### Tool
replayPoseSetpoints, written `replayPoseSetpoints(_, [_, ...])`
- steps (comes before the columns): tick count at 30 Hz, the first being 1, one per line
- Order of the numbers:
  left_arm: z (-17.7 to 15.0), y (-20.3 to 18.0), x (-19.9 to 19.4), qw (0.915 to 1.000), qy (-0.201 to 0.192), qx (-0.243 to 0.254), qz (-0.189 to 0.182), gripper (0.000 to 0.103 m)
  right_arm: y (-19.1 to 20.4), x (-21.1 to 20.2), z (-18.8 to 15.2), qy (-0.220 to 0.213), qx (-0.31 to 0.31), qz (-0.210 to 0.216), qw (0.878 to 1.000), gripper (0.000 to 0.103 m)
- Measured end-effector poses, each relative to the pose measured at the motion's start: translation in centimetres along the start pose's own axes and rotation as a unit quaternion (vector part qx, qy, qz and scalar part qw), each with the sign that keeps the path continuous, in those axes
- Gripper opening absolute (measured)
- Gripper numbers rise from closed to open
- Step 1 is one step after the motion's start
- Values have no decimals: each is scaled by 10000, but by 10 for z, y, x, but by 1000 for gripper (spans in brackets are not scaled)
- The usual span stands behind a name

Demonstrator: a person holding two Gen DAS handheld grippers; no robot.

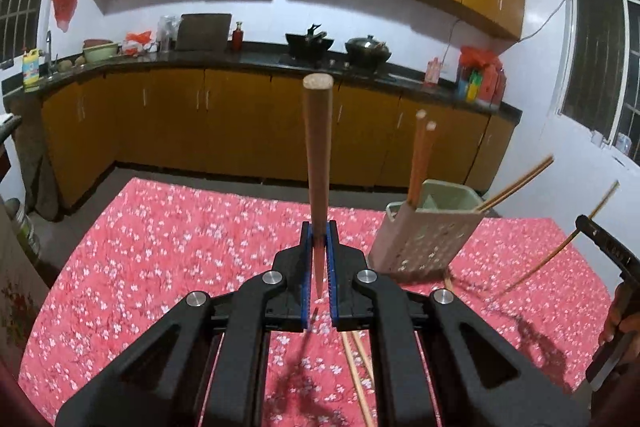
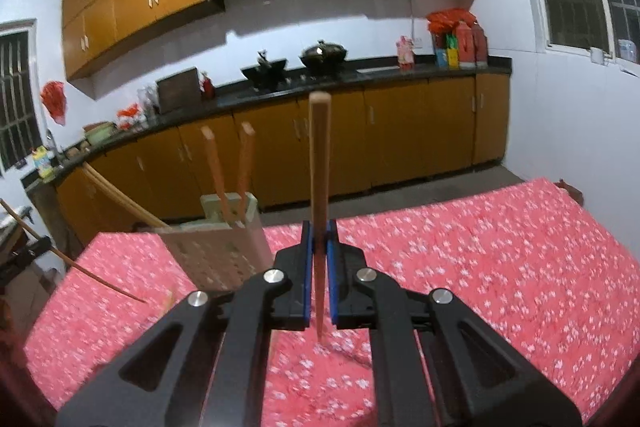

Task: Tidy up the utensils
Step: 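Lift the chopstick and tilt it upright with the right tool, then lower the chopstick into the beige holder and open the right tool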

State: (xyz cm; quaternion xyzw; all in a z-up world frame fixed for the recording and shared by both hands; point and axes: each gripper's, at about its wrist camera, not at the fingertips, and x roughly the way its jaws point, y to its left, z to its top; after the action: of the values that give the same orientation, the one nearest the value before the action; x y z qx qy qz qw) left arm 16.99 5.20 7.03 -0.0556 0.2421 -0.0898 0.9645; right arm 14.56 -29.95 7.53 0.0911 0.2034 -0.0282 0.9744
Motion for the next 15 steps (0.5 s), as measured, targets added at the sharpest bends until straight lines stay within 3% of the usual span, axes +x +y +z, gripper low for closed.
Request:
replayPoseSetpoints(9, [39,-31,-29,9971,-247,283,-663,7,31,-34,65,-345,180,1174,9923,8])
replayPoseSetpoints(15, [67,-61,-42,9922,-644,466,-965,7,63,-37,96,-990,-79,1171,9881,8])
